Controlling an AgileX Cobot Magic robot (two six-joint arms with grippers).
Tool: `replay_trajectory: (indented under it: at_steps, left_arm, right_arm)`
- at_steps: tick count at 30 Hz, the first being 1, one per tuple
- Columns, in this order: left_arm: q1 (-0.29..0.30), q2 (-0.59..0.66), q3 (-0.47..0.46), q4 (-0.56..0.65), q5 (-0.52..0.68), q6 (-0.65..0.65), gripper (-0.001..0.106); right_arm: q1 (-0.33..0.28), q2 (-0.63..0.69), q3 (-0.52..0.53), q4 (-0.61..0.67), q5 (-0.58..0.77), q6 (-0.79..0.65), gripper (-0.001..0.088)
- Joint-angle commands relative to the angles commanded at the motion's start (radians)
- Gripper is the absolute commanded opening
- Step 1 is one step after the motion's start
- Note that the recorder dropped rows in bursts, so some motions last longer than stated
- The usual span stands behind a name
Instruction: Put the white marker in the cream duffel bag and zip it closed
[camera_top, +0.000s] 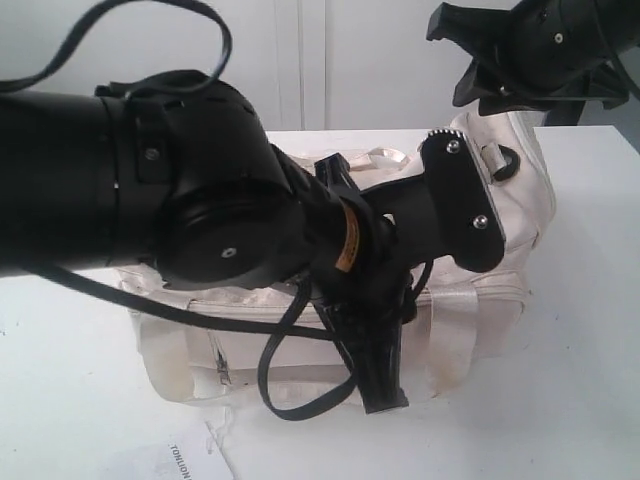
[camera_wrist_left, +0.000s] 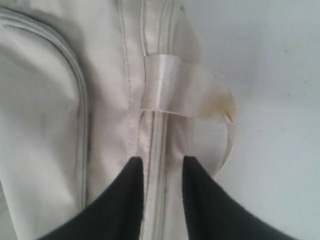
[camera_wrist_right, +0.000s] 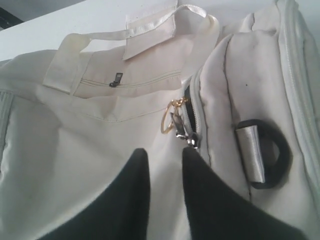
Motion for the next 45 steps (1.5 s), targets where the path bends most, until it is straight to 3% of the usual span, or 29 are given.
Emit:
replay_trajectory:
  at_steps: [3,5,21,34,45]
  left_arm:
    - [0.000,-0.021,0.000,-0.011,0.037,-0.030,0.007]
    - [0.000,-0.033,0.000,-0.013,0.054,-0.044,0.000]
    - [0.016,-0.101,0.000,-0.014,0.215,-0.207,0.000]
    - [0.184,-0.167,0.000,-0.020,0.357,-0.337,0.000]
    - [0.296,-0.180,0.000,-0.022,0.447,-0.340,0.000]
  right_arm:
    - [0.000,-0.014,0.000,0.000,0.029,0.000,0.0006]
    - [0.000,-0.022,0.000,0.000,0.042,-0.005,0.0000]
    - [0.000,-0.050,0.000,-0.002,0.185,-0.044,0.0000]
    - [0.000,-0.050,0.000,-0.070,0.320,-0.044,0.0000]
    - [0.000,-0.050,0.000,-0.112,0.338,-0.044,0.0000]
